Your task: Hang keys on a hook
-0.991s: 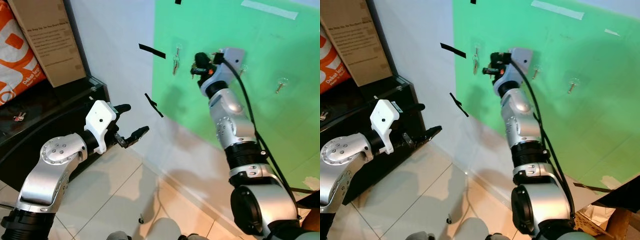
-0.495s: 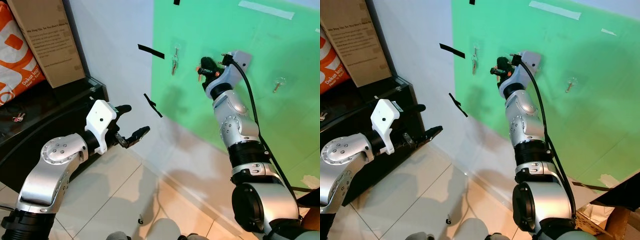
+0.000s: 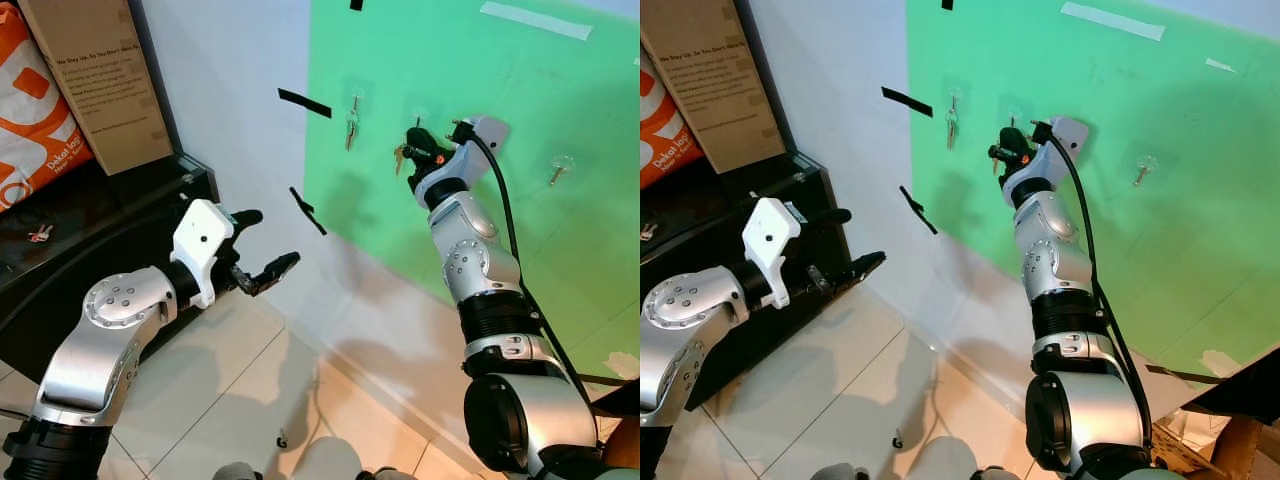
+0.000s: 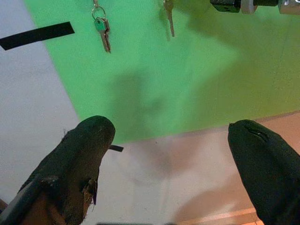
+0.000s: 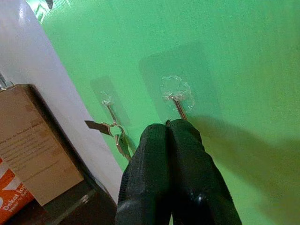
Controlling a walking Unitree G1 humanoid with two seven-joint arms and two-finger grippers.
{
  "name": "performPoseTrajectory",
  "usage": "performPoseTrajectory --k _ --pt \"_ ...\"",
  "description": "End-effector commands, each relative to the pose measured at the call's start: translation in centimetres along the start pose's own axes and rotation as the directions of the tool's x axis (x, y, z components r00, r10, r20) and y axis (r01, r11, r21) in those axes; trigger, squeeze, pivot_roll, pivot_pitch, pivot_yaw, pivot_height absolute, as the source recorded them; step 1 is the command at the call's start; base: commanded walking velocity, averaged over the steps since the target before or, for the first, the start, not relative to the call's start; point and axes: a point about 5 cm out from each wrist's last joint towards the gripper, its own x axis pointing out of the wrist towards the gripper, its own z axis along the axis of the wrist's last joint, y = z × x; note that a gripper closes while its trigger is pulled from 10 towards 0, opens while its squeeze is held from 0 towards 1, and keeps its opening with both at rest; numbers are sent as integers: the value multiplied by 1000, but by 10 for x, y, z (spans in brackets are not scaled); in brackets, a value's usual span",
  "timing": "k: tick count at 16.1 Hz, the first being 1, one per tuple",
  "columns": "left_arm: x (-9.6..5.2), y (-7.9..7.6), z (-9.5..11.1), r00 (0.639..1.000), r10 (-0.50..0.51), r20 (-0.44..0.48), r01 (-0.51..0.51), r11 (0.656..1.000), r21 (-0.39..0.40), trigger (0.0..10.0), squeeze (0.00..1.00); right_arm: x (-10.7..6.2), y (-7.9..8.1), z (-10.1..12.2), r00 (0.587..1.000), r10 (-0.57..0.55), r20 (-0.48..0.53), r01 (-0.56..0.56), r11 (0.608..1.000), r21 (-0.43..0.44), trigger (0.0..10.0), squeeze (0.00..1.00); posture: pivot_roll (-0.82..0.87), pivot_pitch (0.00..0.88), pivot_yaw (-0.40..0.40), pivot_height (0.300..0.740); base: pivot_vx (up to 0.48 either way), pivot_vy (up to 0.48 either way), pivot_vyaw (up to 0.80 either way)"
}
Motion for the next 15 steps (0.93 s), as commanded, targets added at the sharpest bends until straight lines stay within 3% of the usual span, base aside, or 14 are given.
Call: performPoseTrajectory --k 1,10,15 --pt "2 -1 5 1000 -9 13 8 1000 9 10000 0 1 0 12 999 3 44 -4 1000 16 10000 0 106 0 -36 740 0 0 0" --pt "4 1 7 1000 -10 20 9 1000 14 10000 0 3 -2 15 999 2 51 -5 998 57 10000 0 108 0 -36 740 0 0 0" --pt "5 1 7 1000 -12 19 12 1000 15 10000 0 0 -2 -8 996 2 -86 -5 999 -32 10000 0 111 0 -37 740 0 0 0"
